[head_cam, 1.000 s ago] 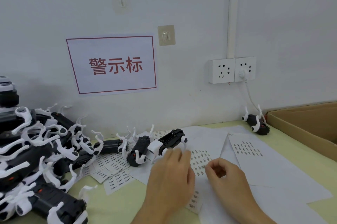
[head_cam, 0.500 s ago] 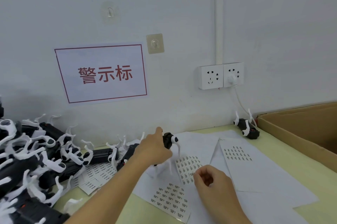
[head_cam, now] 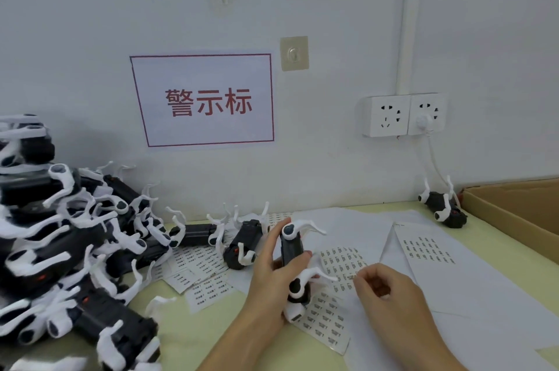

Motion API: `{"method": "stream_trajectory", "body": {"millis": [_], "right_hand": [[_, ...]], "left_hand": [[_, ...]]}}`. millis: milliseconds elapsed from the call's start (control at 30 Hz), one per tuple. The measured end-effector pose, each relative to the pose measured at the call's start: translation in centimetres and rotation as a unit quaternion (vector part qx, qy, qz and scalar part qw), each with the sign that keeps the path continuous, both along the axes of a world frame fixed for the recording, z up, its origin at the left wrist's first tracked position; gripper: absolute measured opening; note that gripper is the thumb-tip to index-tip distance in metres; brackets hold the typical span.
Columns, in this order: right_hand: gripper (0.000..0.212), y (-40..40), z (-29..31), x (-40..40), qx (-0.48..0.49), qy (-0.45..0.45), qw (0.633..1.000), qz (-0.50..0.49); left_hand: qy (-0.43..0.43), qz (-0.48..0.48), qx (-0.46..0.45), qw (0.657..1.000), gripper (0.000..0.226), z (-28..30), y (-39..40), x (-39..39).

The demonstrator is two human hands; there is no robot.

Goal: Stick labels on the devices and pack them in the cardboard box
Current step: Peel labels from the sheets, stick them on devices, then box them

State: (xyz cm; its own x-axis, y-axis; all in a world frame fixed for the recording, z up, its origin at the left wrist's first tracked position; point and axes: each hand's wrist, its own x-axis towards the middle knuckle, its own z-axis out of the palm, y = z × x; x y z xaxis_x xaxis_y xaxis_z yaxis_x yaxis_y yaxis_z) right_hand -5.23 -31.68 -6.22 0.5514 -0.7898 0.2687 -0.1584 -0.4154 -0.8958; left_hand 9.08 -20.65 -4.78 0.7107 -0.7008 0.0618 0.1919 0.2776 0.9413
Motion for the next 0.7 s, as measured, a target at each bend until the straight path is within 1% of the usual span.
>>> {"method": "stream_trajectory", "body": {"millis": [67,233,333,400,500,600,700], "right_hand": [[0.022,0.2,0.0,0.1,-0.036,0.011,0.999,-0.003],[0.029,1.8,-0.1,0.4,-0.204,0.041,0.978,0.007],[0.033,2.1,0.4,0.2,-0.259,0.014,0.966,0.020],[0.033,2.1,1.0,0.1,-0.256,-0.016,0.966,0.030],[0.029,1.8,2.6,0.3,-0.208,-0.030,0.975,0.077],[0.022,0.9,5.5,1.2,-0.212,-0.003,0.968,0.135],[0.014,-0.3,8.4,2.8,-0.235,0.051,0.953,0.184]], "left_hand": [[-0.002,0.000,-0.003,1.000,0.062,-0.1,0.1,0.0],[0.029,-0.036,-0.027,0.999,0.058,-0.4,0.5,0.5],[0.024,-0.051,-0.052,0.997,0.057,-0.6,0.5,0.7],[0.021,-0.053,-0.058,0.997,0.057,-0.6,0.6,0.8],[0.018,-0.065,-0.065,0.996,0.059,-0.6,0.7,0.9],[0.013,-0.081,-0.073,0.994,0.059,-0.5,0.9,0.7],[0.025,-0.090,-0.080,0.992,0.062,-0.6,0.8,0.7]]}}
